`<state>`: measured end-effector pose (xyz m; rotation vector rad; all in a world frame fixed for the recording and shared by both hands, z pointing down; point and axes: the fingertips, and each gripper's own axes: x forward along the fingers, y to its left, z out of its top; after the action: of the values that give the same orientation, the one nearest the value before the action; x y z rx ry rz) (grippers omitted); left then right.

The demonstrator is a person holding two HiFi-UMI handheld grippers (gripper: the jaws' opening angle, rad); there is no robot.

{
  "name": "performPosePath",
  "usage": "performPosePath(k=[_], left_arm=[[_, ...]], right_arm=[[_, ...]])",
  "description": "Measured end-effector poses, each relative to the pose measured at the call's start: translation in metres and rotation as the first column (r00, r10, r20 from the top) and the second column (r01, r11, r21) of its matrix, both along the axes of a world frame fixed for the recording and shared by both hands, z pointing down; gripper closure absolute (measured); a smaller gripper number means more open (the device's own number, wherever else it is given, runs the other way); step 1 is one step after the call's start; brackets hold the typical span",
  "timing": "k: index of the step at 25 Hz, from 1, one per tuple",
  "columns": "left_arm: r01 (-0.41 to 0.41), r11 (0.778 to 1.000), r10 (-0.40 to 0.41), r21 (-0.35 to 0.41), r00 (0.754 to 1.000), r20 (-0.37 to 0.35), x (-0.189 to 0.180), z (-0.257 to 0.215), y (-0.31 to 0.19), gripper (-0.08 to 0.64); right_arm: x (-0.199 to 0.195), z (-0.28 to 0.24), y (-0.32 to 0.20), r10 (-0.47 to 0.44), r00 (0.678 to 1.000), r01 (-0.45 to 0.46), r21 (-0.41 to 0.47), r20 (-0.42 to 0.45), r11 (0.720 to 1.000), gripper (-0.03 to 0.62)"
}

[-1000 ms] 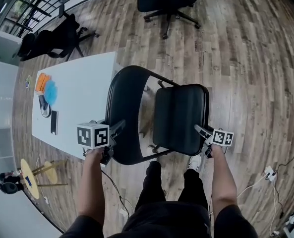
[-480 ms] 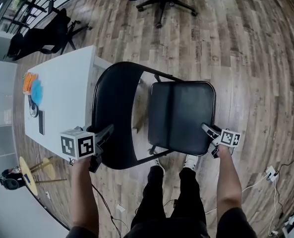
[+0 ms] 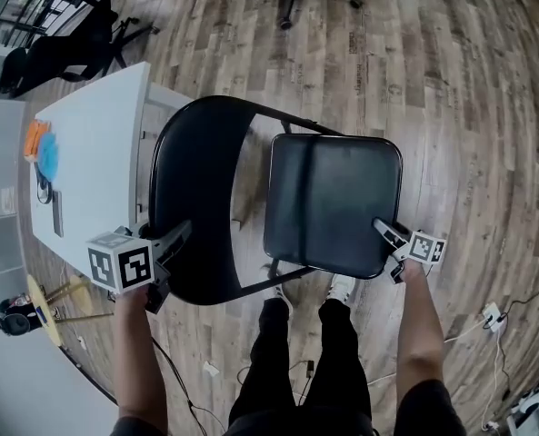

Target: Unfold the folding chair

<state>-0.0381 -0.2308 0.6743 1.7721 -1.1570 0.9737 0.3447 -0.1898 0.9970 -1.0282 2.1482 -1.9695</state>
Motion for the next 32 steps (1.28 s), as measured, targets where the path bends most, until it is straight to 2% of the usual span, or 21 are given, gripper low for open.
performPosePath(k=[4, 7, 12, 16, 20, 21, 24, 26, 28, 30, 32], left_arm=[[-0.005, 1.0, 0.004, 0.02, 0.998, 0.057, -0.009, 0.008, -0.006, 0.417], [-0.009, 1.0, 0.008, 0.013, 0.999, 0.041, -0.011, 0.021, -0.003, 0.417], [-0.013, 1.0, 0.013, 0.006, 1.0, 0.016, -0.007, 0.035, -0.005, 0.417], [-0.017, 1.0, 0.016, -0.004, 1.0, -0.007, 0.007, 0.038, -0.004, 0.417], [-0.007, 0.999, 0.007, -0.033, 1.0, -0.015, 0.013, 0.046, 0.004, 0.423], [-0.007, 0.999, 0.007, -0.035, 1.0, -0.019, 0.013, 0.047, 0.005, 0.422], [-0.007, 0.999, 0.006, -0.043, 0.999, -0.037, 0.016, 0.05, 0.008, 0.42], [0.004, 1.0, -0.005, -0.026, 0.998, -0.055, 0.016, 0.045, 0.008, 0.409], [-0.002, 1.0, 0.003, 0.024, 0.999, -0.049, 0.013, 0.032, 0.008, 0.4], [-0.015, 0.996, 0.017, 0.092, 1.0, -0.019, 0.005, 0.012, 0.01, 0.382], [-0.002, 0.99, 0.002, 0.141, 1.0, 0.003, -0.006, -0.008, 0.026, 0.374]], right_arm=[[0.006, 0.016, 0.003, 0.003, 1.0, -0.003, -0.014, -0.016, 1.0, 0.295], [0.011, 0.026, 0.002, -0.003, 1.0, 0.003, 0.007, -0.007, 1.0, 0.293], [0.025, 0.051, 0.006, 0.0, 0.999, -0.001, -0.024, -0.039, 1.0, 0.278], [0.027, 0.058, 0.005, 0.015, 1.0, -0.015, -0.023, 0.02, 1.0, 0.276], [0.021, 0.053, 0.001, 0.029, 0.991, -0.032, 0.017, 0.131, 0.999, 0.272], [0.023, 0.054, 0.002, 0.036, 0.992, -0.038, 0.015, 0.124, 0.999, 0.272], [0.047, 0.069, 0.011, 0.041, 0.996, -0.043, -0.023, -0.074, 0.999, 0.272], [0.054, 0.065, 0.015, 0.044, 0.989, -0.048, -0.022, -0.138, 0.999, 0.272], [0.059, 0.055, 0.016, 0.059, 0.983, -0.059, 0.007, -0.174, 0.998, 0.272], [0.074, 0.045, 0.028, 0.092, 0.955, -0.085, 0.039, -0.282, 0.996, 0.272], [0.096, 0.026, 0.049, 0.145, 0.896, -0.119, 0.087, -0.42, 0.989, 0.273]])
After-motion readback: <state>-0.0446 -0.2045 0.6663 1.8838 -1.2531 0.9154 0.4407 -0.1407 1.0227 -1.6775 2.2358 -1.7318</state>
